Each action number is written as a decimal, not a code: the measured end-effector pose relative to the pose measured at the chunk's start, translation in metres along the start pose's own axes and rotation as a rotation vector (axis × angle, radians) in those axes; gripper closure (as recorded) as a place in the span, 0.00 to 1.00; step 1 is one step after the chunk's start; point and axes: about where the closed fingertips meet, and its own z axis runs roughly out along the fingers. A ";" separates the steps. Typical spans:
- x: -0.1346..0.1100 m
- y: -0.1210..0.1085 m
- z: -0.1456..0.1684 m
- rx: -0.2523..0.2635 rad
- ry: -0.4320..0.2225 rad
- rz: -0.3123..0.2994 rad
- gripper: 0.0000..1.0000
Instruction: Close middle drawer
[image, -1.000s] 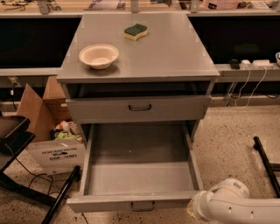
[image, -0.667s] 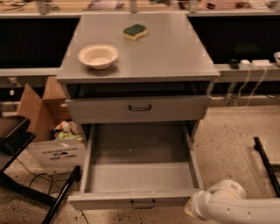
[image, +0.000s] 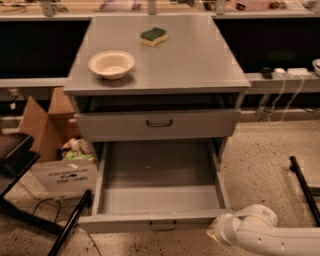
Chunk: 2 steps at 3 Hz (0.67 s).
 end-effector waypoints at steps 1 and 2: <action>-0.011 -0.013 0.006 0.032 -0.048 0.013 1.00; -0.023 -0.026 0.009 0.062 -0.098 0.025 1.00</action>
Offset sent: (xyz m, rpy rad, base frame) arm 0.1313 0.0548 0.0063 0.2617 -0.3456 -0.1208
